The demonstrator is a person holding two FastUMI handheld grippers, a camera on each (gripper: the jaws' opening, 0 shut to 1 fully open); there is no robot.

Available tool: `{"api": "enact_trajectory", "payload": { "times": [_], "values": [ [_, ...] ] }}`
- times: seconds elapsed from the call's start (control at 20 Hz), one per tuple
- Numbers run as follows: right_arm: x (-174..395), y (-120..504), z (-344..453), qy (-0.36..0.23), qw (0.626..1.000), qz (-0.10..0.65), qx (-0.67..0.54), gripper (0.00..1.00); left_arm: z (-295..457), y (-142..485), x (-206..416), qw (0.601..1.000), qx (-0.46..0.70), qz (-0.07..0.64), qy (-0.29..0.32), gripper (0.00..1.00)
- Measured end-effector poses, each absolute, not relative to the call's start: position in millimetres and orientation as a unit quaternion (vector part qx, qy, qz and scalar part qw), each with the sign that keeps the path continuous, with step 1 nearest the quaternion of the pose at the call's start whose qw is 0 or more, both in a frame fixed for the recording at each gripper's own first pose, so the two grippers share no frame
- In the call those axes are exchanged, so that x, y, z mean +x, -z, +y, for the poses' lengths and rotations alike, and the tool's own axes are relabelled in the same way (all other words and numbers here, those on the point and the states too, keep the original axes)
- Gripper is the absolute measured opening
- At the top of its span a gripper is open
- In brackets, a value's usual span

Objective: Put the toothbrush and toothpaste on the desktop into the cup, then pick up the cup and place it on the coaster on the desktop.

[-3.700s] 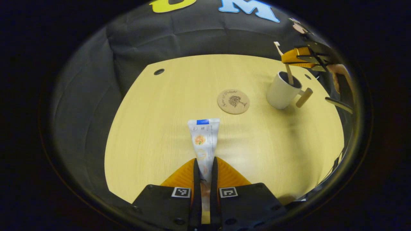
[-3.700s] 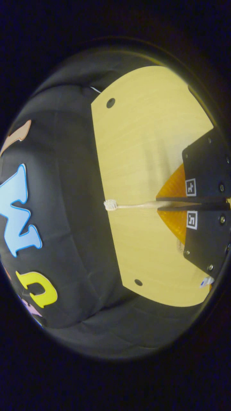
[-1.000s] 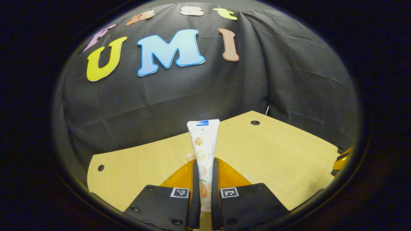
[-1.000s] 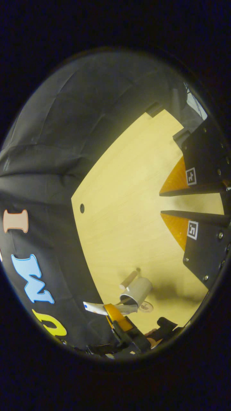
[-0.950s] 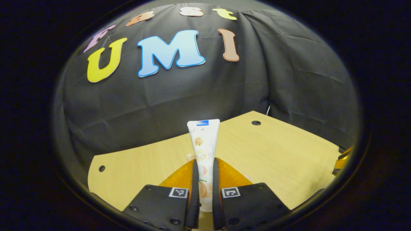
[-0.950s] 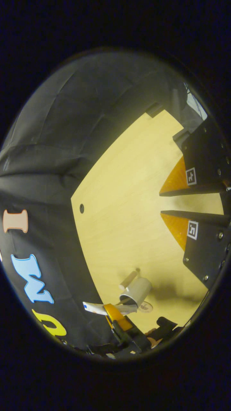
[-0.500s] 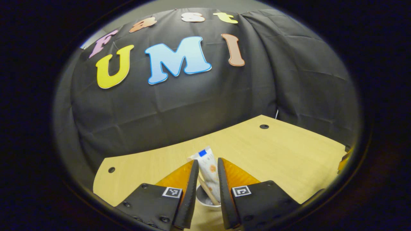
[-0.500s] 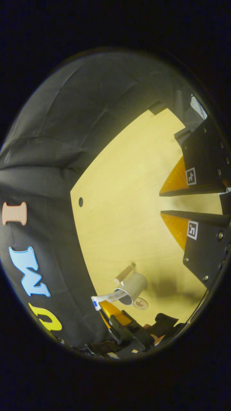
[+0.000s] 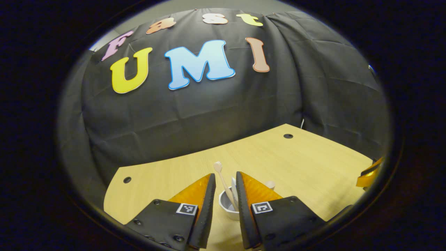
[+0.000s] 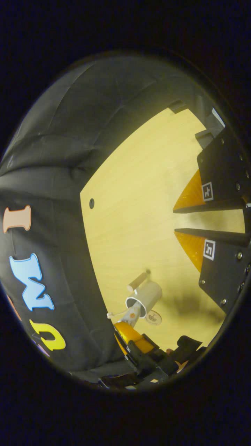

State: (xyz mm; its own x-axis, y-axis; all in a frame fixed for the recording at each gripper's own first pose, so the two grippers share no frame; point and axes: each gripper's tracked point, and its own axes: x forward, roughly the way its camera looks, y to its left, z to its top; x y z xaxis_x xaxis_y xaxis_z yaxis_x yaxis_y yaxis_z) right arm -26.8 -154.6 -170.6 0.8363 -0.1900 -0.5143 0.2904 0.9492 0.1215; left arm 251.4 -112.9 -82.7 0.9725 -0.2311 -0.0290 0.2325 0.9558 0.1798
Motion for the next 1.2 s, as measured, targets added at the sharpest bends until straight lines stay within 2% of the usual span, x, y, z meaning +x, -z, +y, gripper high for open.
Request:
{"api": "enact_trajectory", "payload": {
  "times": [0.4,0.8,0.95,1.0,1.05,1.1,1.15,1.2],
  "values": [
    [22.9,154.3,-112.5,0.023,0.964,0.262,0.042,0.25,-72.0,77.6,212.5,0.993,0.08,0.006,0.092,0.42],
    [73.4,157.5,-92.6,-0.054,0.952,0.298,-0.053,0.28,1.9,95.4,182.0,0.997,0.036,0.05,0.041,0.42],
    [92.8,158.1,-86.7,-0.085,0.937,0.32,-0.108,0.28,29.3,104.8,178.4,0.997,0.016,0.068,0.017,0.53],
    [99.9,157.1,-80.5,-0.11,0.931,0.326,-0.12,0.32,36.5,109.3,177.0,0.997,0.012,0.075,0.011,0.59],
    [107.6,160.9,-76.5,-0.121,0.924,0.336,-0.138,0.48,41.2,113.0,176.4,0.997,0.008,0.081,0.003,0.58],
    [113.8,161.8,-73.9,-0.132,0.917,0.341,-0.159,0.65,47.1,116.9,174.8,0.996,0.004,0.086,-0.005,0.62],
    [120.0,160.1,-73.9,-0.141,0.909,0.347,-0.181,0.69,50.9,120.3,173.9,0.996,-0.001,0.092,-0.009,0.62],
    [125.3,161.9,-73.5,-0.15,0.9,0.355,-0.204,0.68,53.7,123.2,173.0,0.995,-0.007,0.098,-0.011,0.62]
  ]
}}
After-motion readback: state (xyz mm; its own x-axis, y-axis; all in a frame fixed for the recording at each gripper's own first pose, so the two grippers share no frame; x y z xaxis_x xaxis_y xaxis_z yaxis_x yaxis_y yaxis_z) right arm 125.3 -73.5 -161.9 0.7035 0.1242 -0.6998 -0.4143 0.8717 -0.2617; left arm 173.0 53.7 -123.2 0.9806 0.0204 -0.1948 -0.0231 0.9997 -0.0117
